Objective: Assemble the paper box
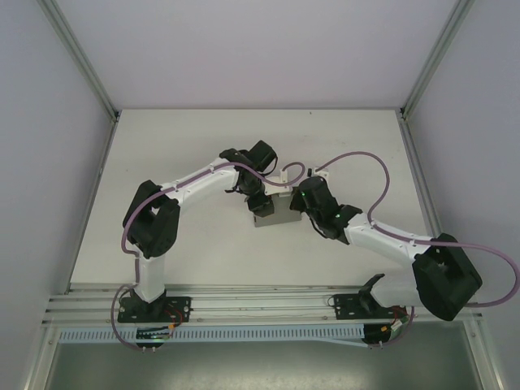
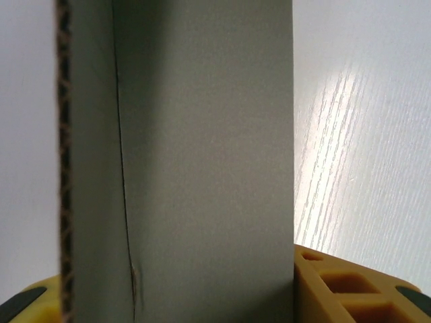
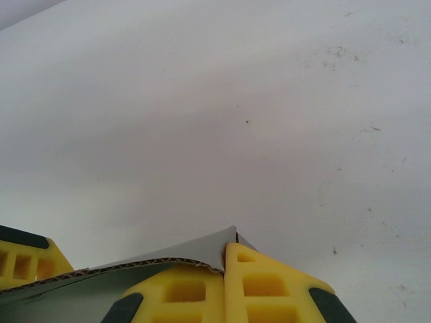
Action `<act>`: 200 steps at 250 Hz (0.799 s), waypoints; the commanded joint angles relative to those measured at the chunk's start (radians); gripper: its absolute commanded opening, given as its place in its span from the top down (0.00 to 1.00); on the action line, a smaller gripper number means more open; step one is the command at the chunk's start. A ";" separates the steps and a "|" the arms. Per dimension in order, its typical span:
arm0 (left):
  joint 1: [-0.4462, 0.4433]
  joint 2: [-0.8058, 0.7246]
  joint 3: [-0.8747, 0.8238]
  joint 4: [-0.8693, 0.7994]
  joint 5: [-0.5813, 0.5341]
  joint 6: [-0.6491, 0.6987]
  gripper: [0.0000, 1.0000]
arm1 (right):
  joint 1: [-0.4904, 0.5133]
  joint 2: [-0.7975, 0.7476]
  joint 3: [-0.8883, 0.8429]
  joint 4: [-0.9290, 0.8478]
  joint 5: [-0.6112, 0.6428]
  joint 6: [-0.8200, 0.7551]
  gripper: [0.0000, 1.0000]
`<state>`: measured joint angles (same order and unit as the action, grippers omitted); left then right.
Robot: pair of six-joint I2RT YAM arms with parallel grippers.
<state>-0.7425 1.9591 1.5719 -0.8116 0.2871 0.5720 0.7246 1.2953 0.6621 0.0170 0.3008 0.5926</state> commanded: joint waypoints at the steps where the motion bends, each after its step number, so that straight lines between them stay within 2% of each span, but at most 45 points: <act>1: -0.020 0.002 -0.018 0.071 0.028 0.005 0.52 | 0.041 0.045 -0.097 -0.331 -0.143 0.008 1.00; 54: -0.020 -0.011 -0.025 0.084 0.026 -0.018 0.49 | 0.044 -0.026 -0.189 -0.265 -0.153 -0.002 1.00; 66: -0.020 -0.017 -0.020 0.089 0.032 -0.027 0.44 | 0.045 -0.015 -0.181 -0.253 -0.146 -0.003 1.00; 89: -0.021 -0.023 -0.015 0.087 0.059 -0.033 0.44 | 0.045 0.024 -0.142 -0.253 -0.130 -0.008 1.00; 128: -0.021 -0.018 -0.015 0.084 0.032 -0.047 0.44 | 0.044 0.075 -0.067 -0.301 -0.121 -0.002 1.00; 163: -0.020 -0.044 -0.039 0.121 0.006 -0.063 0.45 | 0.044 0.075 -0.085 -0.278 -0.134 0.004 1.00; 200: -0.020 -0.111 -0.035 0.156 0.021 -0.103 0.39 | 0.047 0.057 -0.098 -0.285 -0.134 -0.010 1.00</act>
<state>-0.7506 1.9270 1.5372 -0.7197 0.2798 0.5117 0.7437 1.2968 0.6537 0.0257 0.3058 0.5823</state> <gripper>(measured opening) 0.579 0.045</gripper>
